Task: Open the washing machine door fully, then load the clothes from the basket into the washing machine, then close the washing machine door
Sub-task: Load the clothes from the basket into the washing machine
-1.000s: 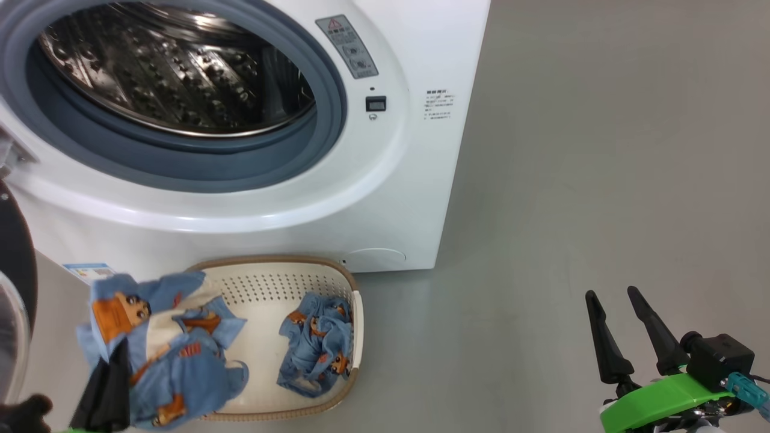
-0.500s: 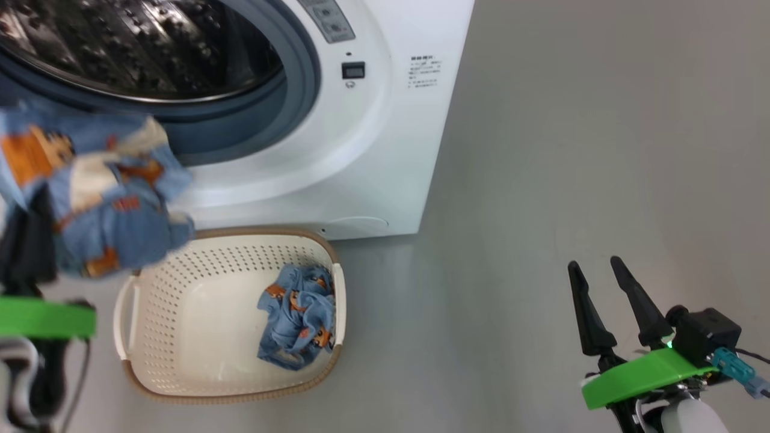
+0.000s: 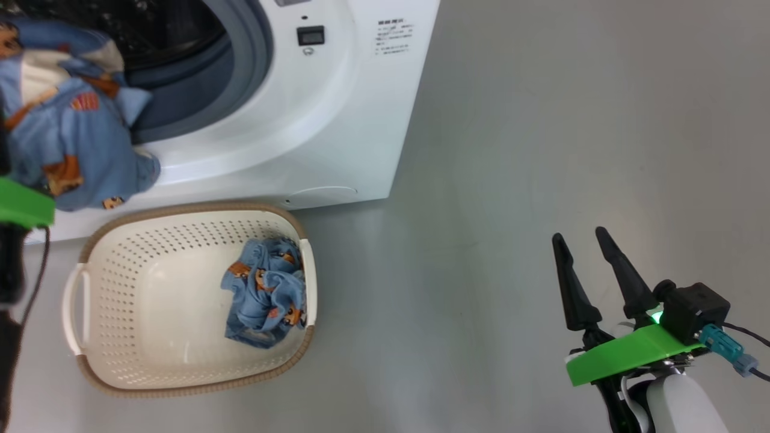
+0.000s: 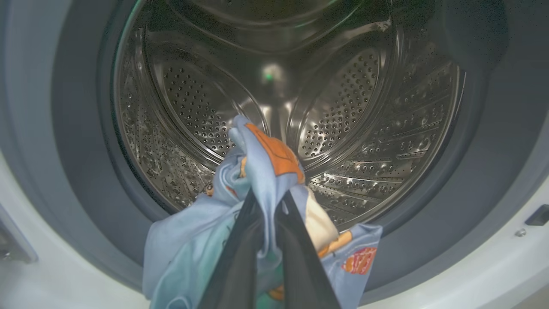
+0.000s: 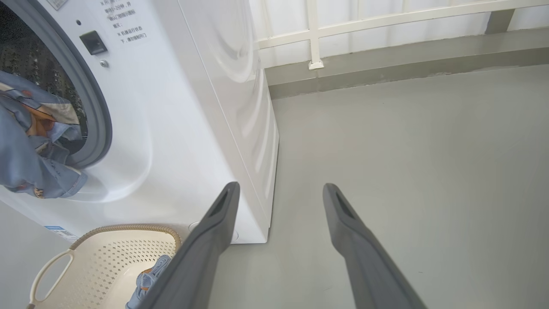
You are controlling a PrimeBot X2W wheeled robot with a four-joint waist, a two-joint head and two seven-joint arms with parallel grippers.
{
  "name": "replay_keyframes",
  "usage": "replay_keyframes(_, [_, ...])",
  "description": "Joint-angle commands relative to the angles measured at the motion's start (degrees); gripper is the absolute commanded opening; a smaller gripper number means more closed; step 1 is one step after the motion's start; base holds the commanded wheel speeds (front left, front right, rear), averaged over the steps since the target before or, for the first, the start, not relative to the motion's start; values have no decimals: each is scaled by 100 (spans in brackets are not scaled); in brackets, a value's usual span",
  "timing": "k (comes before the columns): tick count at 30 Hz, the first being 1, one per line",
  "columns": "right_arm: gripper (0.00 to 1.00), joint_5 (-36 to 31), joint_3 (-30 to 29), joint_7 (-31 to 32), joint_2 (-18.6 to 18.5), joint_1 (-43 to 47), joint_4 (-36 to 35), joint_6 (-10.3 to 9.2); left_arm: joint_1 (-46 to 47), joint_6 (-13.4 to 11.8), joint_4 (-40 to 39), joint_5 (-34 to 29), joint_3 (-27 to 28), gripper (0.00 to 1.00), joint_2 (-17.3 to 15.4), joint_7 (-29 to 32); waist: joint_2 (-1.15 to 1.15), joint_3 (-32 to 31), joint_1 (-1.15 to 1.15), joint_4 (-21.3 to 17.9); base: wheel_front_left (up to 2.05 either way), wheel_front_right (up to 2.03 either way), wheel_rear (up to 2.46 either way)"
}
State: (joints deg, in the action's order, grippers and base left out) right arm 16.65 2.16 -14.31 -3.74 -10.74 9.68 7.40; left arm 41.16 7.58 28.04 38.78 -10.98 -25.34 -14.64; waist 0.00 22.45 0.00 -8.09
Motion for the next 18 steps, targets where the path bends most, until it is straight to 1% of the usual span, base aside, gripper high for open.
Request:
replay_keyframes(1, [100, -51, 176, -69, 22, -87, -162, 9, 327, -9, 52, 112, 98, 0, -360, -36, 0, 117, 0, -101, 0, 0, 0])
replay_keyframes(10, [100, -67, 305, -69, 60, -143, -185, 9, 1421, -9, 1457, 583, -792, 0, -504, -36, 0, 284, 0, -264, 0, 0, 0])
replay_keyframes(18, [100, -49, 486, -69, 75, -180, -156, 9, 2107, -9, 2230, 865, -1409, 0, -493, -36, 0, 400, 0, -433, 0, 0, 0])
